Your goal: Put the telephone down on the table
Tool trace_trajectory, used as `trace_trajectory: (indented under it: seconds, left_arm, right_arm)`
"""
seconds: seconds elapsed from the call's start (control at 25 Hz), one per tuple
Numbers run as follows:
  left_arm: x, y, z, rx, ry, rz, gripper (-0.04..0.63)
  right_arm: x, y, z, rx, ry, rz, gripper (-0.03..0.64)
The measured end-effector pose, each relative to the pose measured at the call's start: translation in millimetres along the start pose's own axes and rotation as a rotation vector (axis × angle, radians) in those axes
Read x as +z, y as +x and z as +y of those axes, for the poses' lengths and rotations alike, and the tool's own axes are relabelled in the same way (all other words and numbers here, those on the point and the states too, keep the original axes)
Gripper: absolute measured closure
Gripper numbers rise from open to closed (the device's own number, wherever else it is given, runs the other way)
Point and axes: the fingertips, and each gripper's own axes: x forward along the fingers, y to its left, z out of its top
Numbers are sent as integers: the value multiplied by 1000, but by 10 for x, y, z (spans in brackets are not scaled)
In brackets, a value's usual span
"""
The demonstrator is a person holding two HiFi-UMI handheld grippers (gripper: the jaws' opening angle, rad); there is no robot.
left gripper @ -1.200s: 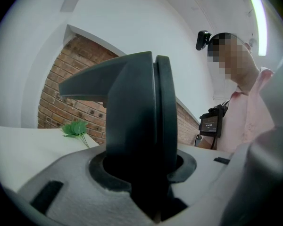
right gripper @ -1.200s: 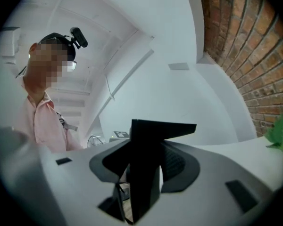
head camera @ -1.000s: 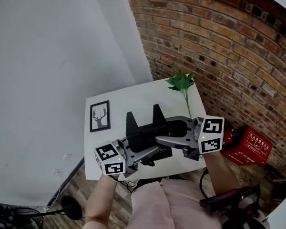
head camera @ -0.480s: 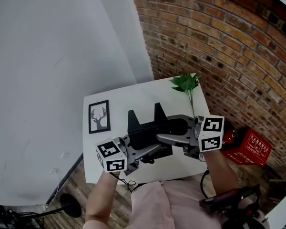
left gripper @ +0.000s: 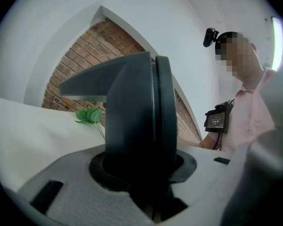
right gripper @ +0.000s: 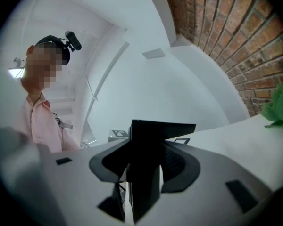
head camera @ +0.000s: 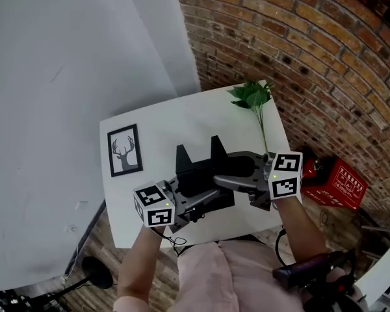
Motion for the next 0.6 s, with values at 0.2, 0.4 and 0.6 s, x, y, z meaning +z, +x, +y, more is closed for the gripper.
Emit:
trace_trajectory:
  seconds: [0.2, 0.4, 0.6]
  left_arm:
    - [-232, 10, 228, -13, -74, 13, 428]
    - [-447, 43, 439, -12, -161, 16, 426]
    - [-635, 53, 628, -16, -220, 18, 425]
  right_arm:
    - [-241, 61, -248, -27, 72, 16, 430]
    - [-465, 101, -487, -51, 143, 33, 428]
    - [-675, 153, -695, -76, 198, 51, 426]
